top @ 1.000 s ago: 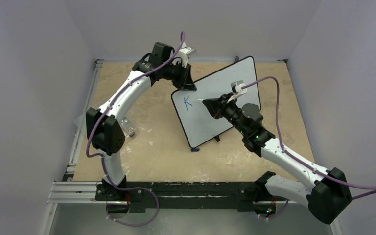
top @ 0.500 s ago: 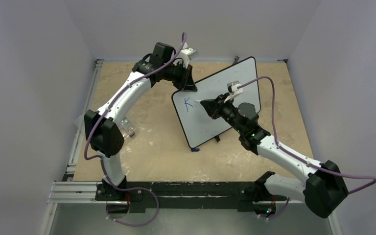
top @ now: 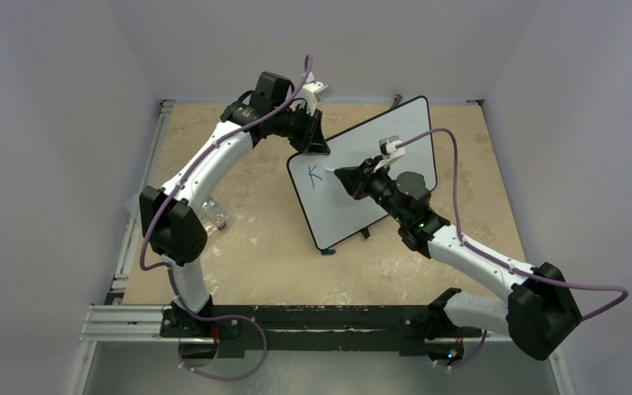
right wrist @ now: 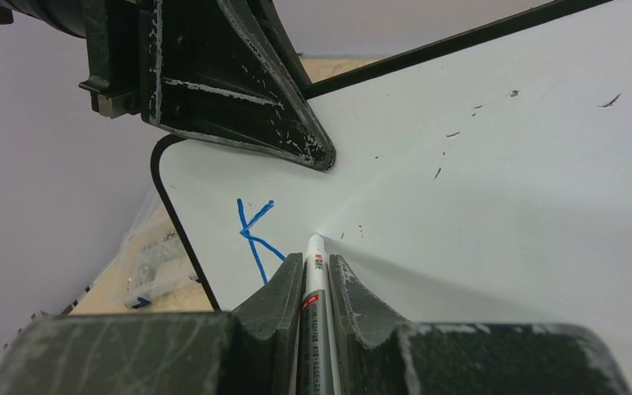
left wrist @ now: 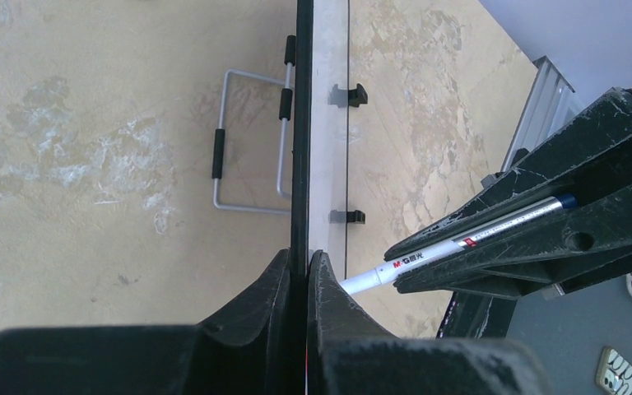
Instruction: Write a sentence on the whiteboard
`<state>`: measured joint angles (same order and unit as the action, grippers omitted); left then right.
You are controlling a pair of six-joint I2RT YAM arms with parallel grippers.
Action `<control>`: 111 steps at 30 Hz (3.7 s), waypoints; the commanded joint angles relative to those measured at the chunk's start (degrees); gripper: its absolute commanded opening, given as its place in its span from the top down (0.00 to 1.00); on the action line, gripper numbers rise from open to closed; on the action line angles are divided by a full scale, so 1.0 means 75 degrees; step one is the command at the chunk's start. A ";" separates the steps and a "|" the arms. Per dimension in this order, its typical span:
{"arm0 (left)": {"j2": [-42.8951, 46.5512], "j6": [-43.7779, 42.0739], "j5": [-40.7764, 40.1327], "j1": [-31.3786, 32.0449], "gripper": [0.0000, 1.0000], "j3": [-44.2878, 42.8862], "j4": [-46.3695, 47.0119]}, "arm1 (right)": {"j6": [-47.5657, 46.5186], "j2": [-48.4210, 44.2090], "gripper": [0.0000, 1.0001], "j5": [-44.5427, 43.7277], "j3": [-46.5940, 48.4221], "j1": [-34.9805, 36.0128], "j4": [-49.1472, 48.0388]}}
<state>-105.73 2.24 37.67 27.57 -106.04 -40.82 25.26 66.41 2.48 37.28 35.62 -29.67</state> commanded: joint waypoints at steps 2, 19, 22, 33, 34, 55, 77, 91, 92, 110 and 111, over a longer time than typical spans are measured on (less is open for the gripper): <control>0.0450 -0.0773 -0.1109 -0.0067 1.00 0.0076 0.0248 | 0.0050 0.0109 1.00 -0.0153 0.0104 -0.0028 -0.0302; 0.0480 -0.0767 -0.1085 -0.0056 1.00 0.0178 0.0328 | -0.0173 0.0034 1.00 -0.0724 0.0528 -0.0030 0.0306; 0.0492 -0.0774 -0.1103 -0.0034 1.00 0.0181 0.0333 | -0.0243 0.0051 1.00 -0.0699 0.0620 -0.0023 0.0333; 0.0476 -0.0756 -0.1199 0.0044 1.00 0.0164 0.0335 | -0.0184 0.0380 1.00 -0.0059 0.0680 -0.0020 0.0285; 0.0483 -0.0756 -0.1218 0.0058 1.00 0.0168 0.0341 | -0.0163 0.0406 1.00 0.0004 0.0668 -0.0021 0.0253; 0.0467 -0.0782 -0.1271 0.0081 1.00 0.0197 0.0376 | -0.0037 0.0067 1.00 -0.0260 -0.0026 -0.0015 0.0824; 0.0527 -0.0850 -0.1437 0.0178 1.00 0.0312 0.0424 | -0.0426 -0.0926 1.00 -0.0974 0.0726 -0.0015 0.1611; 0.0638 -0.0883 -0.1482 0.0201 1.00 0.0432 0.0484 | -0.0320 -0.0565 1.00 -0.0824 0.0907 -0.0020 0.1309; 0.0644 -0.0877 -0.1492 0.0202 1.00 0.0434 0.0487 | -0.0313 -0.0531 1.00 -0.0814 0.0900 -0.0021 0.1282; 0.0623 -0.0885 -0.1461 0.0249 1.00 0.0422 0.0456 | -0.0370 -0.0402 1.00 -0.1222 0.0832 -0.0031 0.1531; 0.0624 -0.0891 -0.1462 0.0254 1.00 0.0427 0.0457 | -0.0385 -0.0401 1.00 -0.1241 0.0831 -0.0028 0.1550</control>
<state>-102.72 1.89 34.30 29.39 -103.04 -38.94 23.31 63.11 -3.88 41.45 35.62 -17.78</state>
